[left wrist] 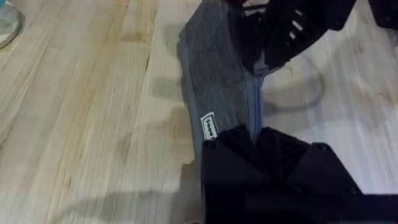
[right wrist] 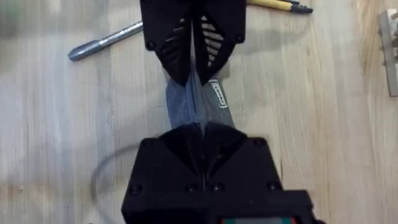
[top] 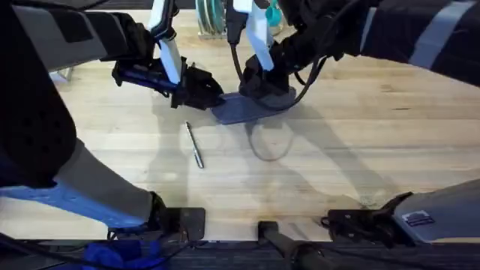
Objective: Unzip the bag, pick up the pens from the table one at a time and place them inside, then zip the bag closed.
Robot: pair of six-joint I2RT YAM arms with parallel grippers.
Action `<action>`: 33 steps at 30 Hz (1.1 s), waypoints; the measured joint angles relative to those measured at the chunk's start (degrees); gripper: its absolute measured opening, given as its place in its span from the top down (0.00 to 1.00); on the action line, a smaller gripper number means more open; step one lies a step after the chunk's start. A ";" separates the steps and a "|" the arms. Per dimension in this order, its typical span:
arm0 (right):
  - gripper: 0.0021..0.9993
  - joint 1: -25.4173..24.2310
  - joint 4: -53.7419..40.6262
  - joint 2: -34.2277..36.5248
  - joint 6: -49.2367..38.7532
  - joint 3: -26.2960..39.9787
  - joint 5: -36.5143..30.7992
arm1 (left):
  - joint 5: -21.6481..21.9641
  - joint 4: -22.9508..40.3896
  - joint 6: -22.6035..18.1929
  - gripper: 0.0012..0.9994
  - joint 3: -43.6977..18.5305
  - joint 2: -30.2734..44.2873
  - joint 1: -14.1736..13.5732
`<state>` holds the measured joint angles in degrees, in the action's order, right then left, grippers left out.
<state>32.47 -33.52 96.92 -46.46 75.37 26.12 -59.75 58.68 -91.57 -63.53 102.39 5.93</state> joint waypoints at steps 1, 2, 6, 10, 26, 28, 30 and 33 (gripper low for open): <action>0.97 -0.02 0.00 0.00 0.00 0.00 -0.01 | 0.00 0.01 0.00 0.96 0.00 0.00 0.00; 0.97 0.00 0.00 0.00 0.00 0.00 0.01 | 0.00 0.01 0.00 0.96 0.00 0.00 0.00; 0.97 0.00 0.13 0.00 0.01 0.00 0.00 | 0.00 -0.01 0.00 0.96 0.00 -0.01 0.00; 0.97 0.00 0.55 0.02 0.28 0.00 0.01 | 0.00 -0.03 0.00 0.96 -0.02 -0.02 0.00; 0.97 0.96 1.49 0.81 1.07 0.00 0.43 | 0.00 -0.01 0.00 0.96 -0.02 0.00 0.00; 0.97 0.96 1.49 0.80 1.06 0.00 0.43 | 0.00 -0.01 0.00 0.96 -0.02 0.00 0.00; 0.97 0.96 1.49 0.81 1.07 0.00 0.43 | 0.00 -0.01 0.00 0.96 -0.02 0.00 0.00; 0.97 0.96 1.49 0.79 1.07 0.00 0.43 | 0.00 -0.01 0.00 0.96 -0.02 0.00 0.00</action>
<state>33.43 -32.03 97.71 -45.39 75.37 26.55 -59.75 58.67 -91.57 -63.55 102.39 5.93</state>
